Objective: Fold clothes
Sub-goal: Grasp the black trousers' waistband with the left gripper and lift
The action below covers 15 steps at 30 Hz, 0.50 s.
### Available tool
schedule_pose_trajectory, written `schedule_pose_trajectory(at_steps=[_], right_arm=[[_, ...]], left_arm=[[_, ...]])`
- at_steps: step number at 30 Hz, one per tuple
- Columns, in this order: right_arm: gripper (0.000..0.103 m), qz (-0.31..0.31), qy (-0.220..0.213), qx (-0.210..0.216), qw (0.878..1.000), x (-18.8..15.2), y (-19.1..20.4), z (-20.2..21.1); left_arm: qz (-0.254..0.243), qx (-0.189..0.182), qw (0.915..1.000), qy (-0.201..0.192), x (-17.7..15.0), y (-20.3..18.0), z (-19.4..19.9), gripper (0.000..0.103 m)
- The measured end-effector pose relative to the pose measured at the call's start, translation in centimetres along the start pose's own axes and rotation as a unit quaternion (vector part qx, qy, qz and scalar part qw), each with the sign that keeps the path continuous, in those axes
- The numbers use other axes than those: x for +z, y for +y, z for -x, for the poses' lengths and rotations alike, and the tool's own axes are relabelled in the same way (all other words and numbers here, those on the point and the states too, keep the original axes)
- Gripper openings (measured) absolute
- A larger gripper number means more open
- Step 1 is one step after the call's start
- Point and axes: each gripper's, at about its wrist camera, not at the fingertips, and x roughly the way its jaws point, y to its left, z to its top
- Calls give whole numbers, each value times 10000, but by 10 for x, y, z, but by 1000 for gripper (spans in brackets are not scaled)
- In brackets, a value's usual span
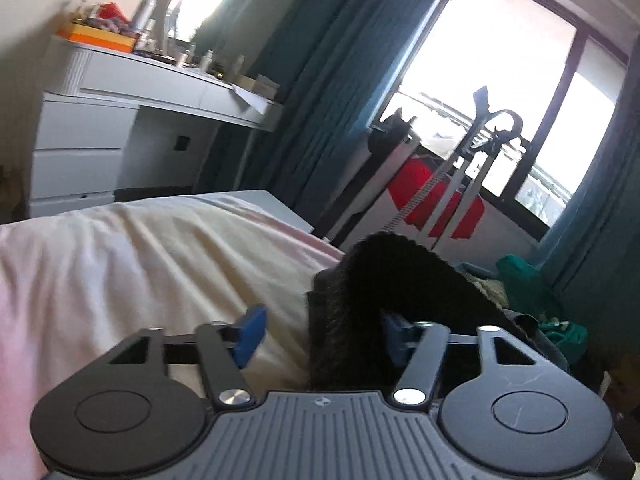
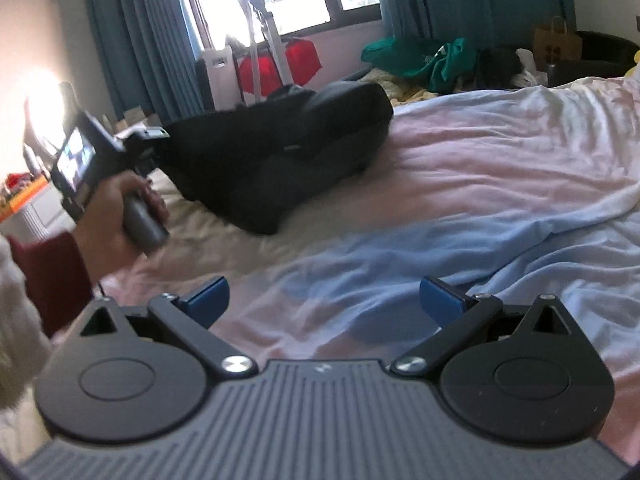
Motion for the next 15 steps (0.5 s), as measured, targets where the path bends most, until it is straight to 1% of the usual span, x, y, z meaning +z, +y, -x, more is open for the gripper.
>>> schedule_pose_trajectory(at_steps=[1,2,3,4,7,9,10,12,15], right_arm=[[103,14,-12,-13,10000,-1,-1,-3],[103,13,-11,-9,10000,-1,-2,-6],[103,-4,3,11,10000,-2,-4,-8],[103,-18,14,24,10000,-2,-6,-11],[103,0,15,-38,10000,-4,-9,-12],[103,19,-101,-104,9999,-3,-10,-8],[103,10,-177,-129,9998,-2,-10,-5],[103,11,-358,-222,9991,1,-12,1],[103,52,-602,-370,9975,4,-12,11]], left_arm=[[-124,21,9999,65,1,-5,-4,33],[-245,42,9996,140,2,-11,-7,10],[-325,72,9993,179,4,-15,-8,9],[-347,68,9993,137,5,-18,-4,9],[-391,-124,9990,-153,10,-23,20,7],[-507,-372,9972,-396,16,-26,46,7],[-613,-515,9958,-450,19,-29,60,7],[-811,-824,9920,-509,25,-34,93,7],[-914,-1273,9861,-558,31,-38,153,6]])
